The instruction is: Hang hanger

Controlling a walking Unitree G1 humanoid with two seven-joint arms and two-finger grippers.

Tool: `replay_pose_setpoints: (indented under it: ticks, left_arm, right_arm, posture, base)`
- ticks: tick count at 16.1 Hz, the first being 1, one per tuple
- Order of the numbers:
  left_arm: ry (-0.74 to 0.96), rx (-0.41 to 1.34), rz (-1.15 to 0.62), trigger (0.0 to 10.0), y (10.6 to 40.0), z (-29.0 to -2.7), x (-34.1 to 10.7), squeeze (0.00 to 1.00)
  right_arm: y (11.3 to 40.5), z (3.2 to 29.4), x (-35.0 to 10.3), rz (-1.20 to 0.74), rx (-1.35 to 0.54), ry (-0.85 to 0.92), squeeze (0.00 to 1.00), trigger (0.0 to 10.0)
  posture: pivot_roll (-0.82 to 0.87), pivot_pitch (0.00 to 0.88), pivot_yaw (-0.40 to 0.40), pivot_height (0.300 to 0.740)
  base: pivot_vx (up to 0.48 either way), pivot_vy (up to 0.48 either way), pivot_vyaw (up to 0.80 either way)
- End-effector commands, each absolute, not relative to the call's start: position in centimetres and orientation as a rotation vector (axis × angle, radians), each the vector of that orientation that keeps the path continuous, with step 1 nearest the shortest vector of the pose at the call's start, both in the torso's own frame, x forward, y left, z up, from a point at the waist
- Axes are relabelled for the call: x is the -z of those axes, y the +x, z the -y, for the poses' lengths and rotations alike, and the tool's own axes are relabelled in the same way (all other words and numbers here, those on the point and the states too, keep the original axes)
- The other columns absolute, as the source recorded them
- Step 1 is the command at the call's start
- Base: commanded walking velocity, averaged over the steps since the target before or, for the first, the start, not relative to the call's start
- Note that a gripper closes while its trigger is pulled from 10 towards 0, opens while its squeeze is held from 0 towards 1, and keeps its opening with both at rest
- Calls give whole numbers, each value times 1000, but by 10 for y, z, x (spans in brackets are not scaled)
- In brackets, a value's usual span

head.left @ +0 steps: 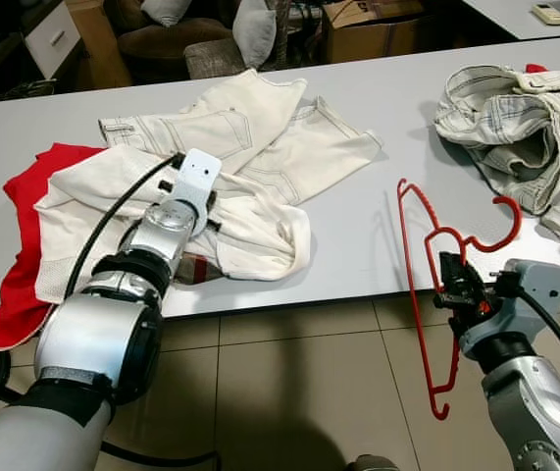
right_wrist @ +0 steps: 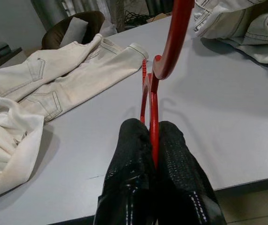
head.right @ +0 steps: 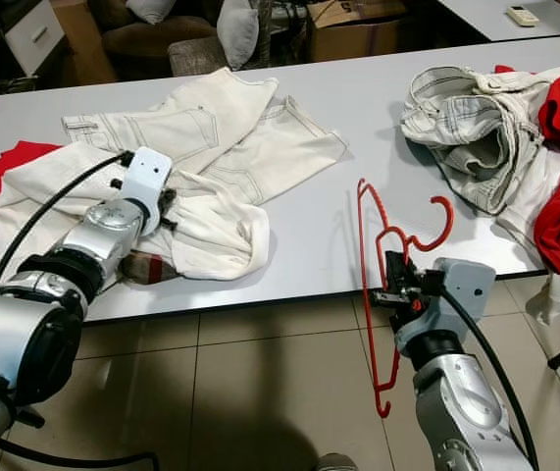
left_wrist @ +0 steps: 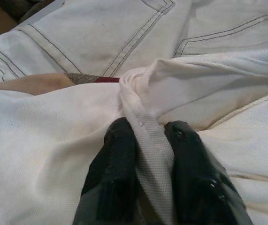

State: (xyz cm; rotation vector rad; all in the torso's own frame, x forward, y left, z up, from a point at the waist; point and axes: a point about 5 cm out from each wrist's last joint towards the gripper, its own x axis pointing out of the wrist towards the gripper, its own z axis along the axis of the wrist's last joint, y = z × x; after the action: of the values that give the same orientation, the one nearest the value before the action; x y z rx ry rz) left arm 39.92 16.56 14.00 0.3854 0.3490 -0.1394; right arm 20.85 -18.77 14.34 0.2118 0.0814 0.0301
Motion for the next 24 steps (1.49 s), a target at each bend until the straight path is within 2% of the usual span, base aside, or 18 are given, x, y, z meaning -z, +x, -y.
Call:
replay_pose_setpoints:
  ticks: [1,7,10,14,18,21,24]
  left_arm:
    - [369,122,-357,0,398,-171,-138,0]
    - [316,133,-330,0,399,-167,-141,0]
    - [280,140,-314,0,400,-166,-144,0]
    - [198,149,-150,0,411,-170,-180,0]
    - [130,141,3,0,415,-187,-213,0]
    - [129,289,128,0,410,-185,-223,0]
    - [201,368,161,0,399,-188,-209,0]
  right_arm:
    - [209,185,-148,-67,-49,212,0,10000]
    - [211,182,-151,-48,-85,221,0,10000]
    - [211,175,-155,-26,-164,247,0,10000]
    - [202,160,-167,-48,-453,336,0,10000]
    - [194,142,-167,-94,-633,476,0,10000]
    - [206,133,-151,-175,-636,567,0,10000]
    - [213,132,-147,-190,-633,609,0,10000]
  posture:
    - [-408,36,120,740]
    - [-401,28,123,740]
    - [-386,19,127,740]
    - [-322,3,133,740]
    - [-253,0,109,740]
    - [-195,0,94,740]
    - [-148,0,72,740]
  base:
    - [0,0,0]
    - [0,0,0]
    - [0,0,0]
    - [0,0,0]
    - [0,0,0]
    - [0,0,0]
    - [0,0,0]
